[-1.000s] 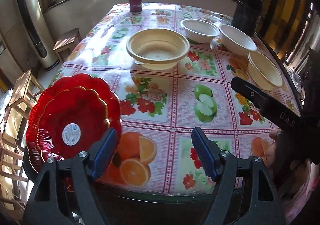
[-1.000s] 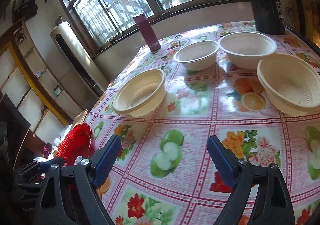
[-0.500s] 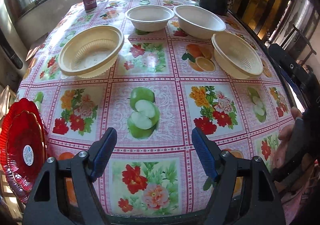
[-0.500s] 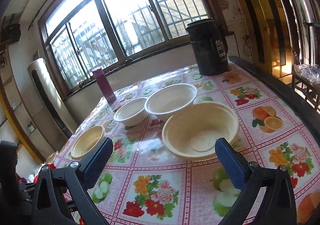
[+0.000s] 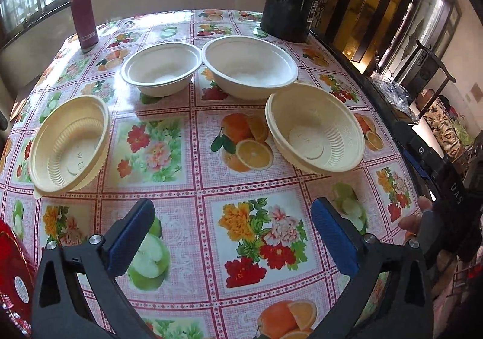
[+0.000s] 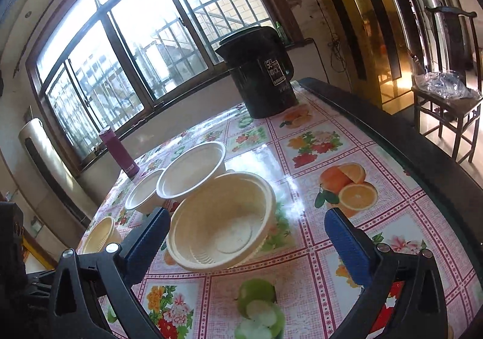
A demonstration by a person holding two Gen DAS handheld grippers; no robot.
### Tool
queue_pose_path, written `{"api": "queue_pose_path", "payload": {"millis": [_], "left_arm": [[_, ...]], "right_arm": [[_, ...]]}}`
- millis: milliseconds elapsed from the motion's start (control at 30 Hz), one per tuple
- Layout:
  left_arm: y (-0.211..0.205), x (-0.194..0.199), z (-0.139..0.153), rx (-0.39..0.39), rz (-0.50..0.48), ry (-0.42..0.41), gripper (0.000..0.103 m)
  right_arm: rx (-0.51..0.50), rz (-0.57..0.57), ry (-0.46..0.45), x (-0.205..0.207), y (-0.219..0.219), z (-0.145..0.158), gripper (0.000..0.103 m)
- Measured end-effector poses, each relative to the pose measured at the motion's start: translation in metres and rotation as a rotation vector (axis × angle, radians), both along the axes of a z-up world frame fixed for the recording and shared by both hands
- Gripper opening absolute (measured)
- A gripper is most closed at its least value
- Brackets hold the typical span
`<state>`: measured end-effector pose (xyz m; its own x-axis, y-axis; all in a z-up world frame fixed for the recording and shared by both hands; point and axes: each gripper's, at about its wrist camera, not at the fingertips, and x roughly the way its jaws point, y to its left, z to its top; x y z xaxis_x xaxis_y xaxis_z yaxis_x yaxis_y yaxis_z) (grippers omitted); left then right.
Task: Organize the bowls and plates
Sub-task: 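Move the left gripper to the rim of a large cream ribbed bowl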
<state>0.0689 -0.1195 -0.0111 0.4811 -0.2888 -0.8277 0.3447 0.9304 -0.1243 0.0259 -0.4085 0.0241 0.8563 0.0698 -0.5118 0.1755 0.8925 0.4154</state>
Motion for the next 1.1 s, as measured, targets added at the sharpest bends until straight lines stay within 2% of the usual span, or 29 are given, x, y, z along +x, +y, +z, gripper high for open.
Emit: {"api": "queue_pose_path", "payload": {"millis": [167, 333, 433, 533, 667, 733, 833, 900, 1000, 1100], "left_arm": [[-0.023, 0.030, -0.001, -0.033, -0.019, 0.036, 0.103], [-0.042, 0.056, -0.001, -0.052, 0.034, 0.004, 0.103], [-0.047, 0.060, -0.017, -0.028, 0.067, -0.019, 0.103], [-0.057, 0.061, -0.040, 0.048, 0.019, 0.057, 0.103], [-0.048, 0.056, -0.052, 0.038, 0.014, 0.115, 0.103], [-0.043, 0.053, -0.049, 0.043, 0.013, 0.122, 0.103], [-0.035, 0.039, -0.019, 0.072, 0.031, -0.002, 0.103], [-0.029, 0.025, 0.013, 0.089, 0.040, -0.110, 0.103], [-0.024, -0.015, 0.088, 0.115, 0.019, -0.394, 0.103], [-0.020, -0.068, 0.150, 0.134, -0.024, -0.731, 0.103]], "right_arm": [[0.066, 0.057, 0.032, 0.018, -0.014, -0.006, 0.103], [0.058, 0.060, 0.022, 0.025, -0.016, -0.006, 0.103], [0.076, 0.047, 0.024, 0.027, -0.020, -0.011, 0.103], [0.074, 0.037, 0.029, 0.027, -0.019, -0.013, 0.103], [0.069, 0.028, -0.009, 0.023, -0.018, -0.009, 0.103], [0.072, 0.026, -0.031, 0.021, -0.018, -0.006, 0.103], [0.067, 0.020, -0.037, 0.020, -0.018, -0.004, 0.103], [0.085, 0.026, -0.048, 0.017, -0.019, -0.001, 0.103], [0.085, -0.011, -0.144, 0.000, -0.025, 0.013, 0.103], [0.093, -0.065, -0.351, -0.036, -0.031, 0.036, 0.103]]}}
